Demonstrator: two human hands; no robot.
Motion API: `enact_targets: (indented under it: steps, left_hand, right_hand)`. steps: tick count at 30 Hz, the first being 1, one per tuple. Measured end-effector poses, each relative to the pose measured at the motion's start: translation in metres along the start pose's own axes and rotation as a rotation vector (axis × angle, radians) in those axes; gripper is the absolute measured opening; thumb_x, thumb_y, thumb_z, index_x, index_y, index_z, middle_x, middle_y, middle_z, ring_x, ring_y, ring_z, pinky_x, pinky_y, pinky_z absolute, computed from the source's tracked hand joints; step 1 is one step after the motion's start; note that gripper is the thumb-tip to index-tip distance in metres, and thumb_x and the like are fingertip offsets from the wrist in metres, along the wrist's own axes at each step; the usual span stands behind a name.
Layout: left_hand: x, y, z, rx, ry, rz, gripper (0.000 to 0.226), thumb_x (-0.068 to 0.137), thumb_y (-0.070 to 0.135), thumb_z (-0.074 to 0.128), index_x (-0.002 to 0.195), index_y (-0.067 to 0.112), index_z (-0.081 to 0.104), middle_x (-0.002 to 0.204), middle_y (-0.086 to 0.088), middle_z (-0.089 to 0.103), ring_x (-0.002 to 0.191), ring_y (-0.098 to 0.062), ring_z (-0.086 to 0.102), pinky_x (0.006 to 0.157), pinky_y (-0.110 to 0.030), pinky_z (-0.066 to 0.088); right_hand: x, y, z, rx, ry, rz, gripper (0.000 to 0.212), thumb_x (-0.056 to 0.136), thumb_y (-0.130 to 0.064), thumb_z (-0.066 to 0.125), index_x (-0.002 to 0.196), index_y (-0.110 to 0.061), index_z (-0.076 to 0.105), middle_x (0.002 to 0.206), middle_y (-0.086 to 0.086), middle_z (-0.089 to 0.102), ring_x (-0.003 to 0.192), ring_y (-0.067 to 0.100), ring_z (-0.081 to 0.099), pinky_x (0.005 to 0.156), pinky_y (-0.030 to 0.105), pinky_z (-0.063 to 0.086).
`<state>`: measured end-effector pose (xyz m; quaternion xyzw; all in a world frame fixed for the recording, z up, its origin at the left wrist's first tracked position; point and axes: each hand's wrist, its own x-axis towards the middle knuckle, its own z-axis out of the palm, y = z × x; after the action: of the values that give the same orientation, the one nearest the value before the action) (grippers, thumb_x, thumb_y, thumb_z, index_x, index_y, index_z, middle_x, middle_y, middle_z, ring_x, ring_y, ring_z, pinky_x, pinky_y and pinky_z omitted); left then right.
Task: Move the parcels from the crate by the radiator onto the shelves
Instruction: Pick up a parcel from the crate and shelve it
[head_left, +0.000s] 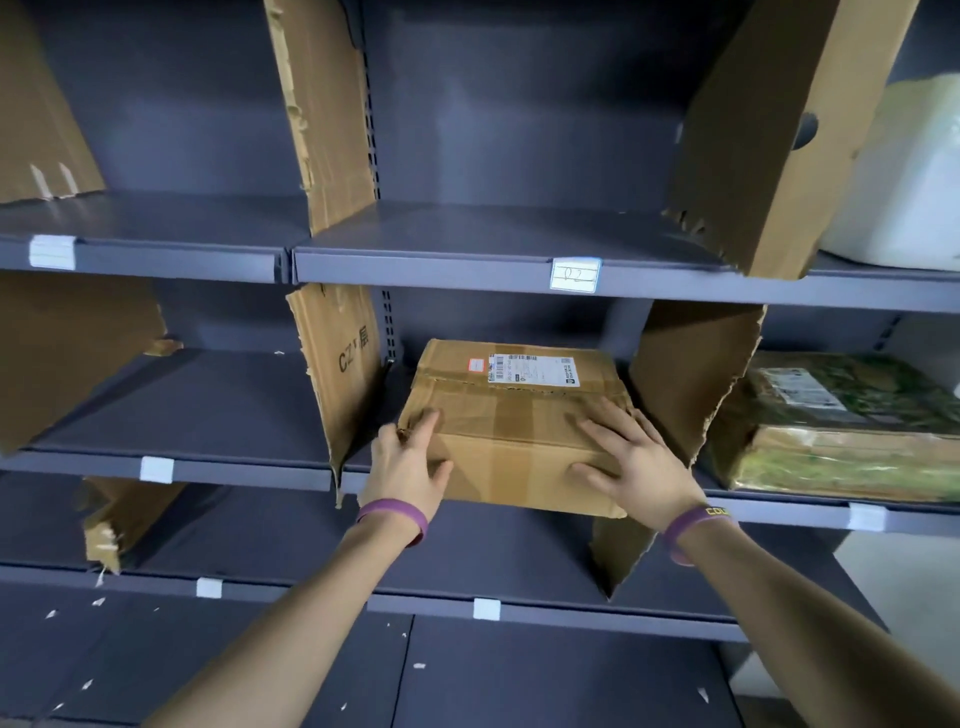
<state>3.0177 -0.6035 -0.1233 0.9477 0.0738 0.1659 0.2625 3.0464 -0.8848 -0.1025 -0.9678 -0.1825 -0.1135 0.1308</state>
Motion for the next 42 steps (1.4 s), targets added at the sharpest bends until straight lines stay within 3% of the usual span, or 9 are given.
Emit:
enact_targets:
  steps: [5,9,13,17,22,25,30,37,42]
  left_hand:
    - [-0.019,0.003,0.001,0.07,0.09,0.049,0.074,0.087,0.025,0.059,0.148,0.036,0.02,0.143,-0.011,0.024,0.133,-0.03,0.024,0.095,-0.048,0.045]
    - [-0.049,-0.004,0.008,0.19,0.156,0.272,0.076,0.078,0.021,0.063,0.146,0.03,0.031,0.15,-0.013,0.024,0.14,-0.033,0.021,0.095,-0.047,0.047]
    - [-0.076,-0.009,0.027,0.26,0.074,0.348,0.082,0.07,0.022,0.071,0.144,0.03,0.038,0.152,-0.011,0.028,0.138,-0.036,0.032,0.099,-0.05,0.042]
    - [-0.082,-0.009,0.039,0.319,0.038,0.361,0.086,0.067,0.02,0.074,0.144,0.033,0.038,0.154,-0.009,0.028,0.139,-0.034,0.033,0.1,-0.049,0.041]
    - [-0.065,-0.01,0.047,0.378,-0.064,0.277,0.085,0.083,0.023,0.058,0.15,0.04,0.009,0.16,-0.002,-0.009,0.147,-0.029,-0.001,0.112,-0.047,0.023]
    - [-0.054,-0.007,0.049,0.398,-0.095,0.217,0.084,0.086,0.027,0.053,0.149,0.042,0.0,0.157,0.001,-0.02,0.145,-0.029,0.002,0.112,-0.045,0.023]
    - [-0.039,-0.004,0.051,0.356,-0.093,0.183,0.083,0.085,0.03,0.056,0.147,0.045,0.003,0.156,0.004,-0.016,0.128,-0.027,0.036,0.101,-0.041,0.037]
    - [-0.031,-0.004,0.052,0.348,-0.098,0.189,0.079,0.086,0.029,0.053,0.147,0.045,0.005,0.157,0.004,-0.018,0.129,-0.025,0.036,0.098,-0.036,0.038]
    - [-0.044,-0.006,0.061,0.308,-0.106,0.255,0.077,0.087,0.027,0.05,0.149,0.041,0.007,0.158,0.002,-0.01,0.141,-0.021,0.021,0.105,-0.036,0.029]
  right_hand:
    - [-0.02,-0.028,0.008,-0.233,0.056,0.149,0.066,0.096,-0.04,0.05,0.152,-0.024,0.019,0.161,0.002,0.006,0.145,0.046,0.0,0.115,0.057,0.016]
    - [-0.049,-0.047,0.026,-0.399,0.212,-0.064,0.065,0.074,-0.012,0.068,0.136,-0.014,0.05,0.151,0.013,0.036,0.139,0.044,0.029,0.109,0.061,0.03]
    - [-0.075,-0.054,0.052,-0.461,0.192,-0.111,0.073,0.06,-0.007,0.073,0.131,-0.015,0.056,0.148,0.013,0.042,0.135,0.042,0.039,0.106,0.061,0.034]
    - [-0.086,-0.051,0.063,-0.439,0.067,-0.087,0.081,0.059,-0.006,0.073,0.137,-0.015,0.051,0.148,0.015,0.041,0.133,0.045,0.04,0.101,0.058,0.042]
    - [-0.072,-0.046,0.062,-0.431,-0.038,-0.056,0.086,0.065,-0.008,0.069,0.145,-0.019,0.041,0.152,0.013,0.034,0.136,0.047,0.033,0.103,0.055,0.042]
    - [-0.057,-0.045,0.063,-0.408,-0.063,-0.03,0.086,0.064,-0.009,0.07,0.145,-0.019,0.041,0.152,0.013,0.034,0.137,0.048,0.031,0.102,0.052,0.044]
    - [-0.037,-0.042,0.069,-0.364,-0.079,-0.006,0.084,0.067,-0.009,0.07,0.145,-0.018,0.04,0.154,0.011,0.032,0.139,0.046,0.028,0.103,0.05,0.044]
    - [-0.028,-0.034,0.08,-0.362,-0.123,-0.026,0.079,0.085,-0.009,0.05,0.153,-0.022,0.011,0.161,0.005,-0.001,0.146,0.04,-0.001,0.117,0.049,0.02]
    - [-0.041,-0.041,0.081,-0.31,-0.085,0.007,0.08,0.079,-0.008,0.059,0.151,-0.018,0.027,0.16,0.011,0.017,0.145,0.04,0.017,0.112,0.05,0.033]
